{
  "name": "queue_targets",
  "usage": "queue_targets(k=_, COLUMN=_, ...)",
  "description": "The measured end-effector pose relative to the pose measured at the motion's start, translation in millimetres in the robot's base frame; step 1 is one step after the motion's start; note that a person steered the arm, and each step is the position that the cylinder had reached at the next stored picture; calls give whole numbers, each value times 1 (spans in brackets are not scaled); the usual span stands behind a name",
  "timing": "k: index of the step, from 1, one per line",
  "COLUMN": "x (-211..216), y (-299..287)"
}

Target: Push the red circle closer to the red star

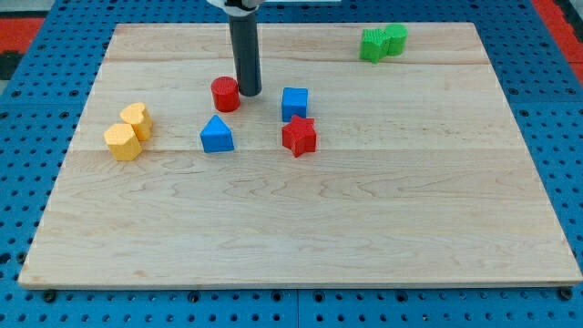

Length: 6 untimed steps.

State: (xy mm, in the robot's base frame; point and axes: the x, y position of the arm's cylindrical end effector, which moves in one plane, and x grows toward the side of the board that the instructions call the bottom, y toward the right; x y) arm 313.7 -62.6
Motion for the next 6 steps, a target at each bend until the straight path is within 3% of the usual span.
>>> queue_targets(k=1, x=-34, y=-44)
queue_targets(k=3, x=73, y=-17)
queue_targets(k=5, x=115, y=17)
queue_targets(k=6, x=137, y=-5)
